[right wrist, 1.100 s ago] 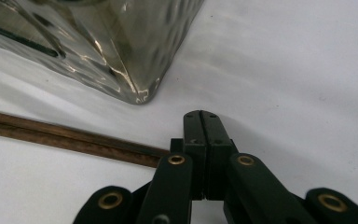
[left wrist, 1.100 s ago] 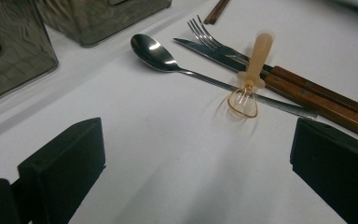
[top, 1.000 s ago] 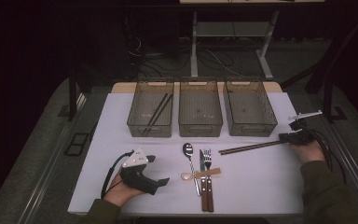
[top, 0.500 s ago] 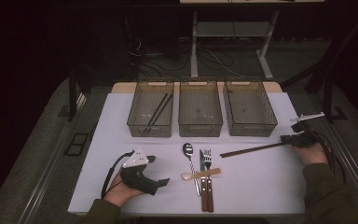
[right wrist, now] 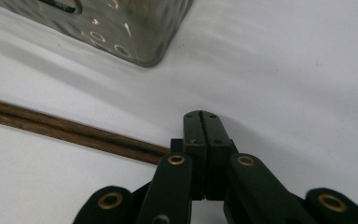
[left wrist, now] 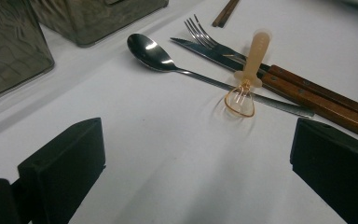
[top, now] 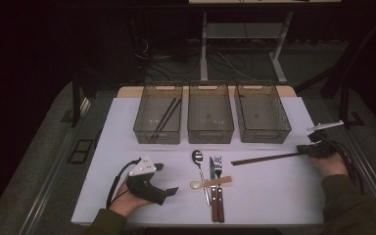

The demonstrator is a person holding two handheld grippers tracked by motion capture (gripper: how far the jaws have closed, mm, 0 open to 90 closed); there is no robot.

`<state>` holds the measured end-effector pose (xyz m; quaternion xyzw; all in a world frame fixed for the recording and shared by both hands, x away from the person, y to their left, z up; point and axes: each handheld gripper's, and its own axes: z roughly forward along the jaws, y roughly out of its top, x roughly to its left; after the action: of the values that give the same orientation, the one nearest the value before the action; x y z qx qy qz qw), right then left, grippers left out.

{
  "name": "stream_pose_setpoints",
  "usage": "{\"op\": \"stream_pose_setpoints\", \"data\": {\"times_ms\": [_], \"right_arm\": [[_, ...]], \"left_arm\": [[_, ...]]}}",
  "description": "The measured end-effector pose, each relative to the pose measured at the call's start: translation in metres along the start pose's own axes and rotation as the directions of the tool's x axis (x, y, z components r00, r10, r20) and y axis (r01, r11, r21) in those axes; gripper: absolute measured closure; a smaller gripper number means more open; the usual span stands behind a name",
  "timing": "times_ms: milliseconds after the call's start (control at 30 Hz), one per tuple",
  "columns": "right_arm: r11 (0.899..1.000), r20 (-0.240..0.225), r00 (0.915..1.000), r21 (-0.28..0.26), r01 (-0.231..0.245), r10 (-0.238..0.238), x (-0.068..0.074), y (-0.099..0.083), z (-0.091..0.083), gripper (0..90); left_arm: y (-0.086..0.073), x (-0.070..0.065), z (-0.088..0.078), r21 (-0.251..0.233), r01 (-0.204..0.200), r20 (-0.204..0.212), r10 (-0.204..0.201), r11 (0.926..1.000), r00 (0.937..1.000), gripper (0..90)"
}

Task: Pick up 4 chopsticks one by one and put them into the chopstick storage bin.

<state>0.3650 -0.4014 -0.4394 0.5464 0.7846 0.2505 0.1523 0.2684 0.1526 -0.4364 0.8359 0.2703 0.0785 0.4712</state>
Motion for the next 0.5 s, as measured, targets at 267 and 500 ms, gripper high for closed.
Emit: {"op": "stream_pose_setpoints", "data": {"times_ms": [267, 500], "right_arm": [[1.0, -0.002, 1.0, 0.007, 0.007, -0.007, 0.0019, -0.0038, -0.0031, 89.7], [1.0, -0.006, 0.9999, 0.009, 0.015, -0.015, 0.0032, -0.0088, -0.0069, 89.7]], "left_arm": [[0.0, -0.0001, 0.0002, 0.0, 0.0, 0.001, 0.0, 1.0, 1.0, 2.0], [0.0001, -0.0005, 0.0002, -0.001, 0.0, 0.002, 0.0, 1.0, 1.0, 2.0]]}}
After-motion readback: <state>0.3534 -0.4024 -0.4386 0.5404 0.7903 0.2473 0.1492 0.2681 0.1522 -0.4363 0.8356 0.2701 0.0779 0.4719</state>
